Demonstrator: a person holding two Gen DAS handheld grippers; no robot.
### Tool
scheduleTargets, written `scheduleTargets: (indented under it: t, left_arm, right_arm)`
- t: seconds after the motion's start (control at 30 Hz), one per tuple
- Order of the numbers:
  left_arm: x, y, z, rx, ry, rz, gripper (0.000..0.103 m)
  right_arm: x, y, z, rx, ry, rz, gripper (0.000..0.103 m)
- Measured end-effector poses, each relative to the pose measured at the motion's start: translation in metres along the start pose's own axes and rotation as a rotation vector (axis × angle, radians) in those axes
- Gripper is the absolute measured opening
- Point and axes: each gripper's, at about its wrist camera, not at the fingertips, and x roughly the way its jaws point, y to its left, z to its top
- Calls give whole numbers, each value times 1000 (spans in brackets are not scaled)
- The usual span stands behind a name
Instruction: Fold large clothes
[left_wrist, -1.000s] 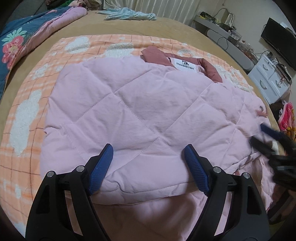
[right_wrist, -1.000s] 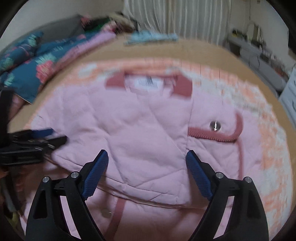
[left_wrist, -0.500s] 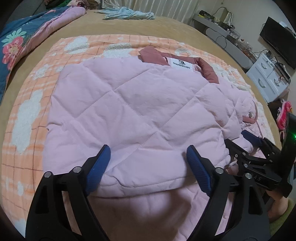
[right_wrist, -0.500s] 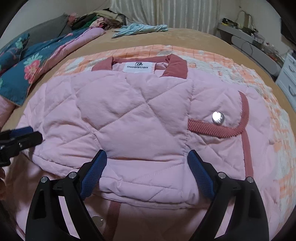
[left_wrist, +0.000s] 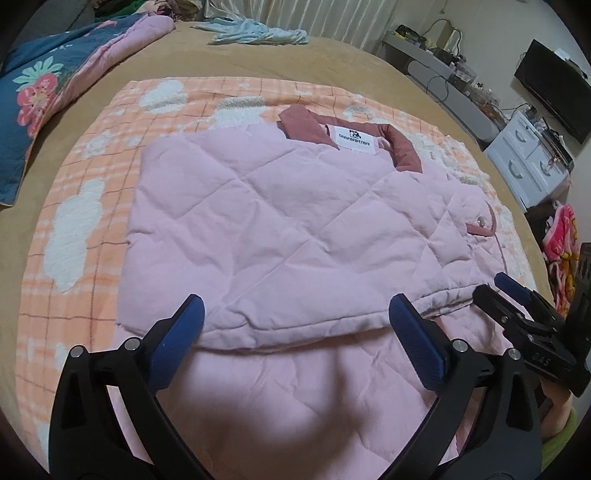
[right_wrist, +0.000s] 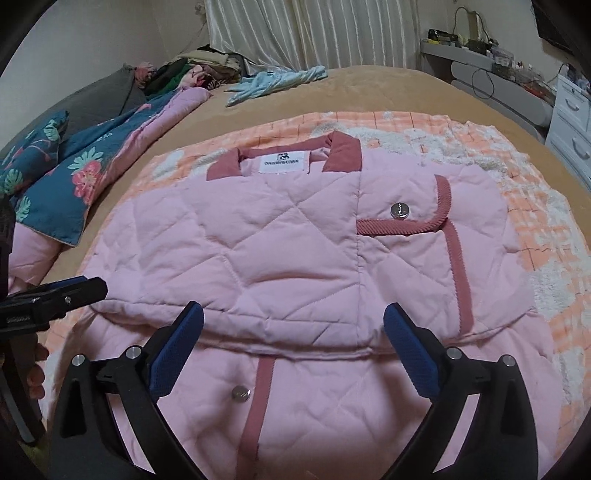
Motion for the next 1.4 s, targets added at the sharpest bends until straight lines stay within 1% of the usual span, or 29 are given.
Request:
scheduleTargets:
  t: [0.2,0.4,0.63,0.87,1.13,1.4]
  left_arm:
    - [-19,8,1,-22,-35,2,94]
    - [-40,7,-2,-16,-65,-5,94]
    - [-70,5,-4,-2,-131,-9,94]
    - [-93,5,-7,-4,-172,-26,94]
    - [-127,-2,-17,24,-240,-40,94]
    - [-159,-13,-35,53,-296,-41,94]
  right_arm:
    - [-20,5,-1,1,-28,4,98]
    - [-46,8,0,-2,-60,3,98]
    - [-76,10,-1,-4,-103,1,98]
    - [-109,12,-5,0,-157,-18,98]
    - [-140,12,-15,2,-199,-36,99]
    - [-162,15,-26,4,-207,-35,99]
